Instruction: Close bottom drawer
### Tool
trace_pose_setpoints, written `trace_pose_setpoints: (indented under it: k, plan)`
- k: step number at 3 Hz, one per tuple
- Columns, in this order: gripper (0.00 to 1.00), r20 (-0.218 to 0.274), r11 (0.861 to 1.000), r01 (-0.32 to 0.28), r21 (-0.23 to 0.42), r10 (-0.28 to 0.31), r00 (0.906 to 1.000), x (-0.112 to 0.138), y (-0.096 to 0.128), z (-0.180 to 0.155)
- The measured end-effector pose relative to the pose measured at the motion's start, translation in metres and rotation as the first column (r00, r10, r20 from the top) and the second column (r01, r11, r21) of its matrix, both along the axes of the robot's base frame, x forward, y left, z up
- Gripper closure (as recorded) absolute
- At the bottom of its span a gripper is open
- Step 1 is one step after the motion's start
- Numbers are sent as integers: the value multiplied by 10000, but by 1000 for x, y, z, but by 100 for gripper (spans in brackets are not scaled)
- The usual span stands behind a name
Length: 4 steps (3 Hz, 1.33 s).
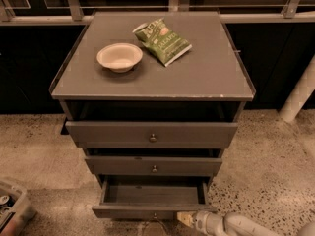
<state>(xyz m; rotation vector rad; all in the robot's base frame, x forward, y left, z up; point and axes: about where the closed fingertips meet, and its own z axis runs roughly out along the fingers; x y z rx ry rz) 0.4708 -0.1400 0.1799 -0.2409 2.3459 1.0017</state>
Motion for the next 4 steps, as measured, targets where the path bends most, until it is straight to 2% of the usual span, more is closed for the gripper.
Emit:
trace_pose_setpoints:
  k: [1,2,3,4]
  plan:
    - [100,-186,9995,283,164,-280,9994,21,-9,-20]
    - [100,362,9972,728,142,-733,9967,52,-20,-27]
    - [100,1670,9918,1251,-243,-1194,9787,84,-28,-14]
    - [100,3012,9820,1787,-611,-1526,9413,117,-31,12]
